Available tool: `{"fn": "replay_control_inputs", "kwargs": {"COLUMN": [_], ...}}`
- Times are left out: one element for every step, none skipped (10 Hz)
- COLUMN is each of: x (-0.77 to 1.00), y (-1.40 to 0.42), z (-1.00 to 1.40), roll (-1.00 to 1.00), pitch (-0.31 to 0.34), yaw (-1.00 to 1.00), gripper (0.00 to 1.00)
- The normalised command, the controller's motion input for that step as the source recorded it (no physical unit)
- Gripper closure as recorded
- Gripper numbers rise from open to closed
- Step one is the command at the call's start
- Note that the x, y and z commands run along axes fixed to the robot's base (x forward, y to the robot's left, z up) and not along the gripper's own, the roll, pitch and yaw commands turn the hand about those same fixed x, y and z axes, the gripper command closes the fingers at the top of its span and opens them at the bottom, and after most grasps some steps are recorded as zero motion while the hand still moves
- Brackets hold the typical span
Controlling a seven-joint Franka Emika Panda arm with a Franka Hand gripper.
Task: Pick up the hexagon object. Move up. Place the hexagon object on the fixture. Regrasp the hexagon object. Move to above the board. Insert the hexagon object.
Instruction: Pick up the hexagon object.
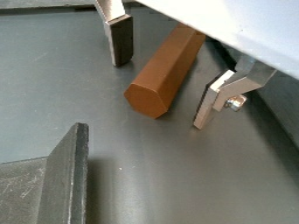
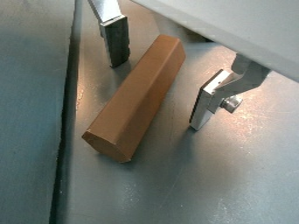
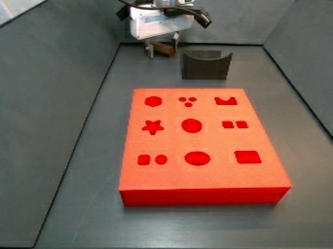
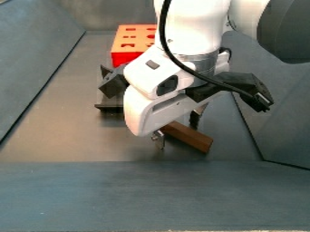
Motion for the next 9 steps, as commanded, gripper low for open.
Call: {"fn": "replay_control_inputs", "kwargs": {"x": [0.0,0.0,0.0,0.0,0.0,0.0,0.0,0.0,0.0], "y": [0.0,0.0,0.0,0.0,0.0,0.0,0.0,0.0,0.0], "z": [0.0,0.0,0.0,0.0,0.0,0.0,0.0,0.0,0.0], "roll": [0.0,0.0,0.0,0.0,0.0,0.0,0.0,0.0,0.0], "pitch": [0.0,0.0,0.0,0.0,0.0,0.0,0.0,0.0,0.0], "yaw": [0.0,0.0,0.0,0.0,0.0,0.0,0.0,0.0,0.0], "gripper": [1.0,1.0,1.0,1.0,1.0,1.0,1.0,1.0,1.0]}}
